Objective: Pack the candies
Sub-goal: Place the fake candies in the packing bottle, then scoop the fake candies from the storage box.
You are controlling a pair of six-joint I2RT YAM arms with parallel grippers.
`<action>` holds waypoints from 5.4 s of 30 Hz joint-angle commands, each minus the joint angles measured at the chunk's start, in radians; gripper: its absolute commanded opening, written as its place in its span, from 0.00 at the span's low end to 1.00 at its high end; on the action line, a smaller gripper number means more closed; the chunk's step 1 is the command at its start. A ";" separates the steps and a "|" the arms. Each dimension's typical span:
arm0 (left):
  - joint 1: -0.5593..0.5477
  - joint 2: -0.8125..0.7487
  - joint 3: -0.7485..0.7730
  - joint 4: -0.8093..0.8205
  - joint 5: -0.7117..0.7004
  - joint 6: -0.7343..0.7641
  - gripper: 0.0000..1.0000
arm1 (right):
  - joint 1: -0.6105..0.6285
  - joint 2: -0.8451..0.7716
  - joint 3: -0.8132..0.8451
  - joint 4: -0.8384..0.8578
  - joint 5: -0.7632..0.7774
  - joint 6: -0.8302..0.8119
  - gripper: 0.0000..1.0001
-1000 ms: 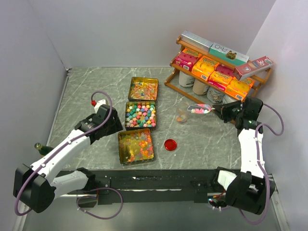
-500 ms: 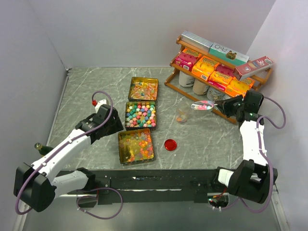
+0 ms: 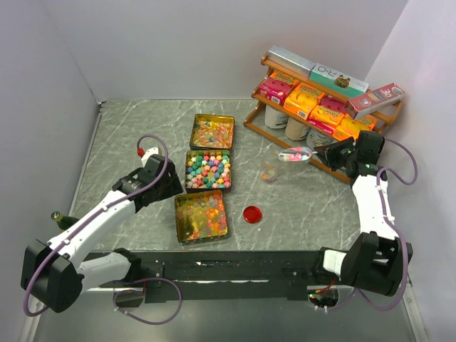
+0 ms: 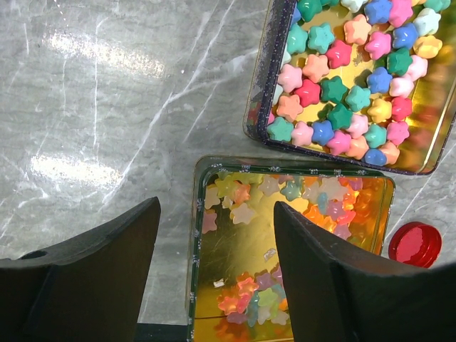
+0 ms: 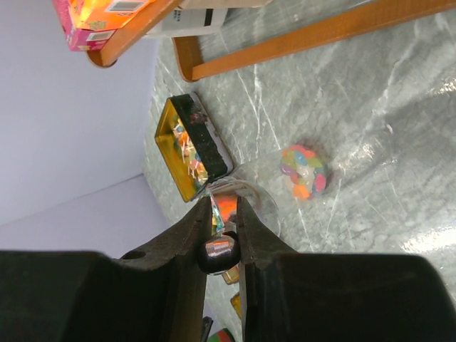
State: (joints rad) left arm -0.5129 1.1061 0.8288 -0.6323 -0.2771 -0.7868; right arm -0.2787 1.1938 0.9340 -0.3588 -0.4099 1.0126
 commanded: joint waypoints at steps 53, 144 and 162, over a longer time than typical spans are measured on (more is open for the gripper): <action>0.014 0.035 0.033 0.045 0.004 0.017 0.79 | 0.265 -0.007 0.312 -0.011 0.103 -0.223 0.00; 0.162 0.540 0.239 0.197 0.236 0.143 0.01 | 0.862 0.995 0.473 0.190 -0.044 -0.146 0.00; 0.162 0.433 0.256 0.177 0.185 0.133 0.38 | 0.799 0.920 0.428 0.330 -0.106 0.103 0.00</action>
State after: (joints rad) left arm -0.3561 1.6093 1.0679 -0.4694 -0.0601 -0.6353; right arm 0.5247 2.1414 1.3819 0.0666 -0.5251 1.1088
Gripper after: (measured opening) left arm 0.344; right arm 0.254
